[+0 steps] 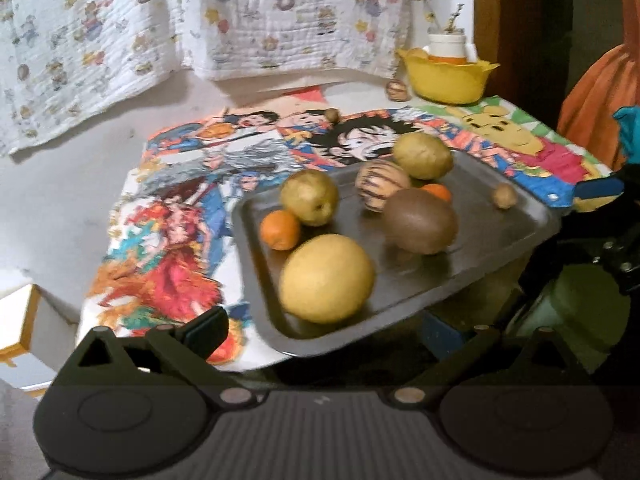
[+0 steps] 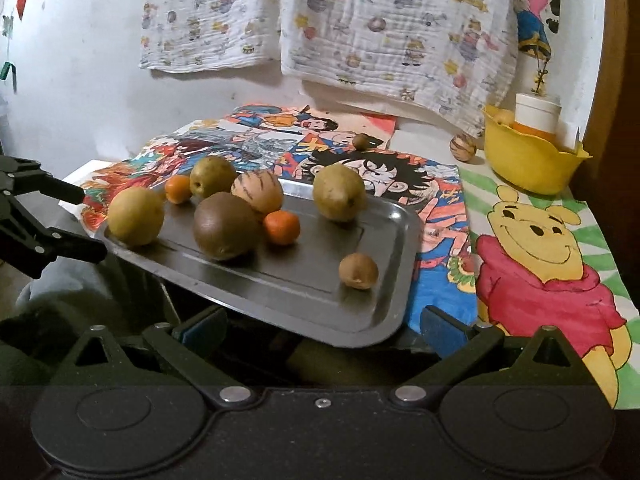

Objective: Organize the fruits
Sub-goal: 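Move both open tools toward the yellow bowl and remaining fruits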

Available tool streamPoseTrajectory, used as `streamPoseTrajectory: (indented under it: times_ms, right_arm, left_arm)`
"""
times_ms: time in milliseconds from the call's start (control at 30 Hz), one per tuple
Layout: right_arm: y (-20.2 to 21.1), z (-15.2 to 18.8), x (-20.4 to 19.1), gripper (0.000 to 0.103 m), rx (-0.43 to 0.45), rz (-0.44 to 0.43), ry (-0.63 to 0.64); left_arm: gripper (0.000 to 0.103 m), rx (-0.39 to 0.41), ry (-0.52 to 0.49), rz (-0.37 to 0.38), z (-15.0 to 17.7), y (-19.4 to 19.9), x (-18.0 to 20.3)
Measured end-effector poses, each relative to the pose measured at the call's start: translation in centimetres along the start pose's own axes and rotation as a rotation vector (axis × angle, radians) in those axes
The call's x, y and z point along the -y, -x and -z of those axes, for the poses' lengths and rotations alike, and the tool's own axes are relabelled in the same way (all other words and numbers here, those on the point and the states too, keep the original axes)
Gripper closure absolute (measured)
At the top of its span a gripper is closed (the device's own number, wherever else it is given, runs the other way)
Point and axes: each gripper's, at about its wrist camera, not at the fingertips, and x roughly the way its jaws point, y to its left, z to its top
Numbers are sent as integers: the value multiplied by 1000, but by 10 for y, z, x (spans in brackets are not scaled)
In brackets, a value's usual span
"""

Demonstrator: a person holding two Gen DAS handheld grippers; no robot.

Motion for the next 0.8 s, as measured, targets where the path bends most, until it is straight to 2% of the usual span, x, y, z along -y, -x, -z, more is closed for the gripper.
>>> streamPoseTrajectory:
  times_ms: [300, 800]
  right_arm:
    - [-14, -23, 6, 1, 40, 17, -14]
    - [-54, -59, 29, 1, 69, 35, -42]
  left_arm:
    - [0, 18, -68, -35, -22, -6, -2]
    - [0, 44, -104, -58, -75, -38, -10]
